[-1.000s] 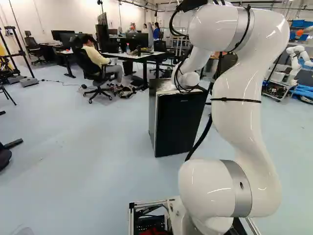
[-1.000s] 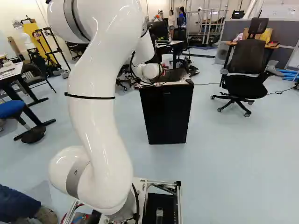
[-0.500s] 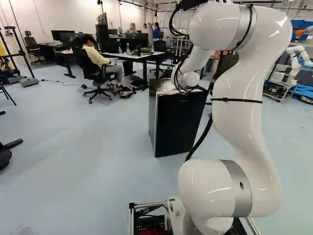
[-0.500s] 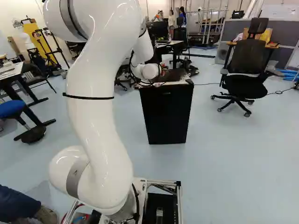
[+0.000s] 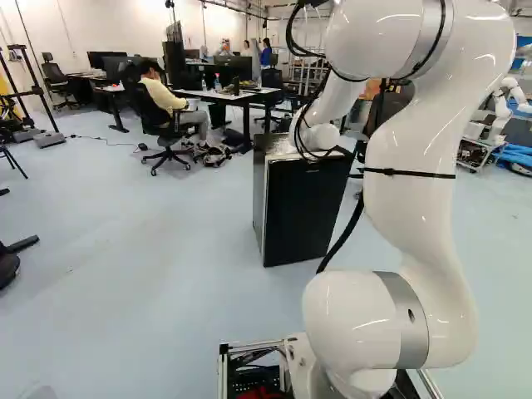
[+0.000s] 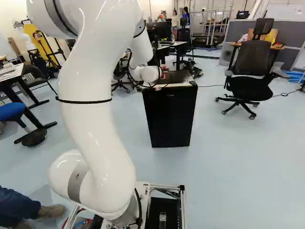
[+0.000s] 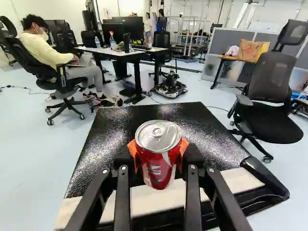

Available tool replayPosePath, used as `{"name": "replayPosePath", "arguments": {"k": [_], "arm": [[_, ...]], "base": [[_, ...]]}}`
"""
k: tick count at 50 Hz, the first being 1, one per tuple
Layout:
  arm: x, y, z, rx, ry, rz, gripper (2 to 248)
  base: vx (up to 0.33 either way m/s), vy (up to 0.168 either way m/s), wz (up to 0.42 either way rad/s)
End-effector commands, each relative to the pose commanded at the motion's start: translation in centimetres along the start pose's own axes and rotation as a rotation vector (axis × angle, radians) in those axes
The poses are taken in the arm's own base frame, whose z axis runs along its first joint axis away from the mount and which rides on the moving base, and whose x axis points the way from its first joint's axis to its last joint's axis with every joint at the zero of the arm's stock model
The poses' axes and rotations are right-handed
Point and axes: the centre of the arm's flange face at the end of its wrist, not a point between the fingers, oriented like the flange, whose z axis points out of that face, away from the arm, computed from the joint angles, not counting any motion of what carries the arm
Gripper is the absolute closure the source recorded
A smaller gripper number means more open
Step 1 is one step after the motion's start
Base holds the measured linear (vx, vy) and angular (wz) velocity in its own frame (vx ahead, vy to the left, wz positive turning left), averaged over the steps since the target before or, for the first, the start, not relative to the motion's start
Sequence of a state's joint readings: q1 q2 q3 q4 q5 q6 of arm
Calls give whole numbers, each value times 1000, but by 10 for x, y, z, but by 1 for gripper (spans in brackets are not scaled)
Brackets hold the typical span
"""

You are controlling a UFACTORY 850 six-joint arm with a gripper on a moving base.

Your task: Grab a drink from the fridge

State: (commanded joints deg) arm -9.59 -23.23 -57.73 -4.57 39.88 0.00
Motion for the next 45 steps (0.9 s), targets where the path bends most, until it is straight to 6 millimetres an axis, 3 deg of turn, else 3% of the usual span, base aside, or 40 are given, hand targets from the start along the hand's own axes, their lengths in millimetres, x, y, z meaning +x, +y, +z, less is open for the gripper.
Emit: {"name": "replayPosePath", "arguments": {"k": [23, 45], "arm": [[-14, -19, -53, 21, -9, 5, 149], [-41, -39, -124, 48, -21, 9, 149]], "base": [[0, 0, 0], [0, 0, 0]]}}
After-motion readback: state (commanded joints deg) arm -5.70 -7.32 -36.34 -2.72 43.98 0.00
